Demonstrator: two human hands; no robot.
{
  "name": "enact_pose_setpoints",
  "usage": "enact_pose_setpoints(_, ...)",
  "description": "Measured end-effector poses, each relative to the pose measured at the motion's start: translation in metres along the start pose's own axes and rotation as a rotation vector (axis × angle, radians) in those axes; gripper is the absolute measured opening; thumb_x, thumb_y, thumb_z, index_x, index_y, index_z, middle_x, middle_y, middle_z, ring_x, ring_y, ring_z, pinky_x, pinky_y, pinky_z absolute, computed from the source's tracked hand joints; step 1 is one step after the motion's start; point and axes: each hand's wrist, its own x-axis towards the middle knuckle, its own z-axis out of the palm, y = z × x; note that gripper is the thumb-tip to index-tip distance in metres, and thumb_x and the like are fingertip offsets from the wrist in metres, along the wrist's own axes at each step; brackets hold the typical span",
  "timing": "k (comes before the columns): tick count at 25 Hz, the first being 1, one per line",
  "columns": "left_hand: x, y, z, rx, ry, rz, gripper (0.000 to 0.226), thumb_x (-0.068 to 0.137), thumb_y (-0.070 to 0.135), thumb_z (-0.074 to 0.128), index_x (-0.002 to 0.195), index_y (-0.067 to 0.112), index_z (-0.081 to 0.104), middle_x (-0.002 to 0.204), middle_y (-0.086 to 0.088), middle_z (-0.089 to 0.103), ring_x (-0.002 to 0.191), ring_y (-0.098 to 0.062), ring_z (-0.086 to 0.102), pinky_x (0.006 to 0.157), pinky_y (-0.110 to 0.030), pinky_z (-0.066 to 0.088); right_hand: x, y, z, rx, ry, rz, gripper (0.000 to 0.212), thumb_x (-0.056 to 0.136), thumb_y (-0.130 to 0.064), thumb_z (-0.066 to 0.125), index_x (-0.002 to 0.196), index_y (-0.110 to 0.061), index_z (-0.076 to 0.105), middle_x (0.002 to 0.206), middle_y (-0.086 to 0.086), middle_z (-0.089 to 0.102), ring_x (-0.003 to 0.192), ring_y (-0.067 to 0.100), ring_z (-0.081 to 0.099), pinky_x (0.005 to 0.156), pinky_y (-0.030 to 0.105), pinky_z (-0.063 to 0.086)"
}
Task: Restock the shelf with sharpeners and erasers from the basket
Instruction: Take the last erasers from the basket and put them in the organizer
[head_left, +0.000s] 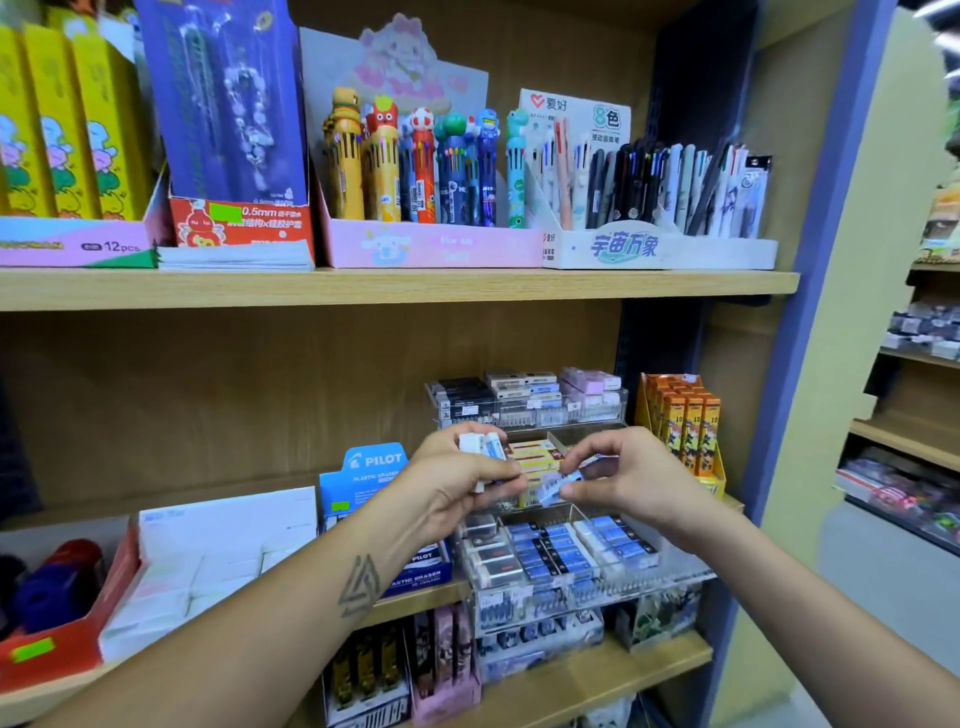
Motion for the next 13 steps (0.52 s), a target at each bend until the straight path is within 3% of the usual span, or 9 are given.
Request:
enact_pose_setpoints(3,0.011,0.011,0.012,-0.011,0.011,0.023,0.033,0.081,-0.021,0.063,0.106,0.000,0.062,0.096,-0.029,0.064,0.075,-0.037,0.071,0.064,-0.039,0.063,0.010,0.006,-0.011,-0.298,0.156,-0.086,0.017,0.069,-0.020,0.090,0.076,-0.023,0.075,0.076,-0.002,0.072,0.072,0.009,0.067,0.073,0.034,0.058)
enact_pose_setpoints(7,0.029,0.021,0.014,-0.004,0.038,0.022,0.029,0.091,-0.014,0.051,0.115,-0.001,0.059,0.092,-0.030,0.063,0.076,-0.040,0.071,0.062,-0.038,0.063,0.041,0.011,-0.031,-0.140,0.371,-0.048,0.016,0.071,-0.013,0.088,0.075,-0.018,0.074,0.077,0.003,0.073,0.072,0.015,0.068,0.070,0.033,0.057)
enact_pose_setpoints(10,0.039,0.015,0.009,0.030,0.050,0.043,0.030,0.092,-0.012,0.053,0.120,0.001,0.056,0.091,-0.030,0.064,0.071,-0.037,0.072,0.058,-0.034,0.061,0.073,0.010,-0.033,-0.188,0.457,-0.075,0.013,0.074,-0.014,0.086,0.081,-0.013,0.075,0.080,0.001,0.074,0.070,0.013,0.068,0.063,0.028,0.053)
enact_pose_setpoints(13,0.049,0.008,0.005,0.068,0.052,0.078,0.031,0.095,-0.010,0.051,0.122,0.003,0.054,0.091,-0.029,0.063,0.066,-0.034,0.072,0.057,-0.033,0.061,0.104,0.010,-0.030,-0.248,0.451,-0.120,0.020,0.078,-0.017,0.083,0.096,-0.013,0.076,0.088,0.001,0.074,0.081,0.011,0.069,0.082,0.031,0.057)
